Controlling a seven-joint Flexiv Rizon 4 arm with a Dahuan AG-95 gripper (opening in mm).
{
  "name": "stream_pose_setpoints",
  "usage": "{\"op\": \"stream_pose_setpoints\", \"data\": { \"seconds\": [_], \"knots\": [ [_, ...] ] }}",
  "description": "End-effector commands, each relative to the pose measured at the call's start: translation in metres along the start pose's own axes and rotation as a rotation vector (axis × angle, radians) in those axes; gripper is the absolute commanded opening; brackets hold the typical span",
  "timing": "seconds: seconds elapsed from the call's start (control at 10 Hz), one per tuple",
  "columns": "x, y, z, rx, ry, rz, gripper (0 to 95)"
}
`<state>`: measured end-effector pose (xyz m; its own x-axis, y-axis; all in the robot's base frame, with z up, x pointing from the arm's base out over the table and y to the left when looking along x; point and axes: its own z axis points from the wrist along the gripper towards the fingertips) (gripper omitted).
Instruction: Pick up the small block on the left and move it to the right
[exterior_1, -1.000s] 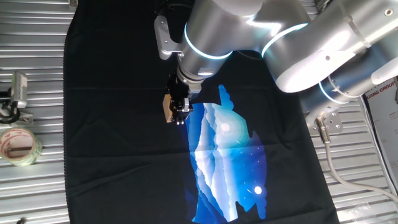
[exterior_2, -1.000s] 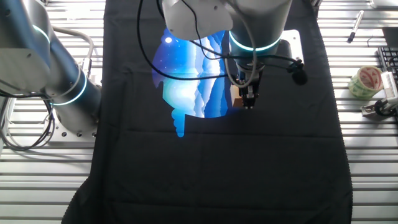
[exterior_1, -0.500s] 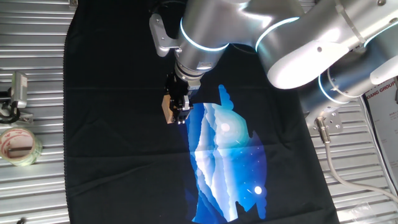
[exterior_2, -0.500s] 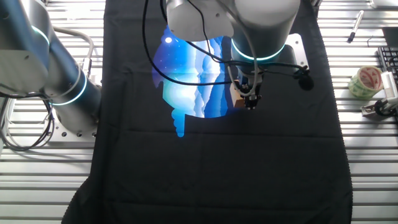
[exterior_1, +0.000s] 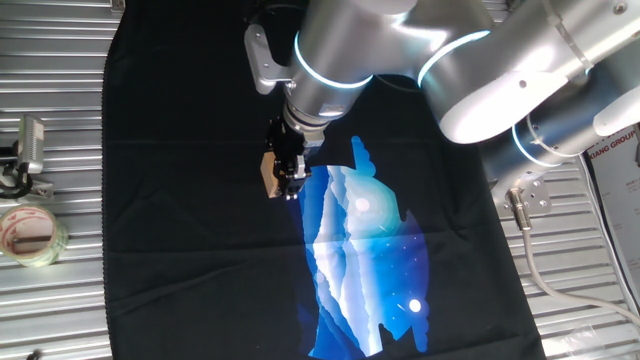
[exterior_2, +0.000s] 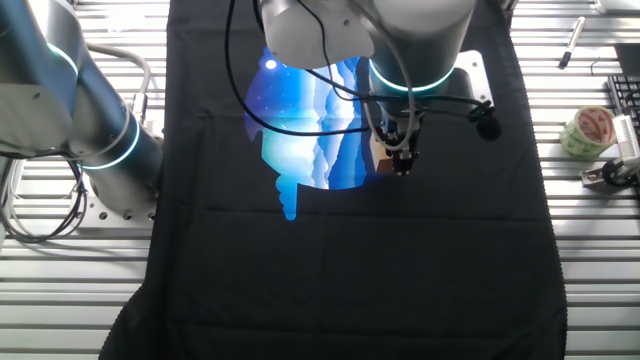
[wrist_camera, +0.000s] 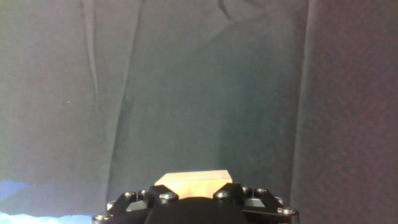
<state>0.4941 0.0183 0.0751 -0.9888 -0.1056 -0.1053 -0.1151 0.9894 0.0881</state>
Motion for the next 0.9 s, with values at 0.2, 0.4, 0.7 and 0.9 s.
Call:
{"op": "stream_pose_setpoints", "data": {
  "seconds": [0.2, 0.4, 0.7, 0.9],
  "knots": [
    [0.0, -0.001, 0.001, 0.006, -0.004, 0.002, 0.0],
    [0.002, 0.0, 0.001, 0.012, -0.003, 0.006, 0.0],
    [0.014, 0.006, 0.004, 0.018, -0.017, 0.019, 0.0],
    [0.018, 0.015, 0.008, 0.029, -0.026, 0.042, 0.0]
  ]
}}
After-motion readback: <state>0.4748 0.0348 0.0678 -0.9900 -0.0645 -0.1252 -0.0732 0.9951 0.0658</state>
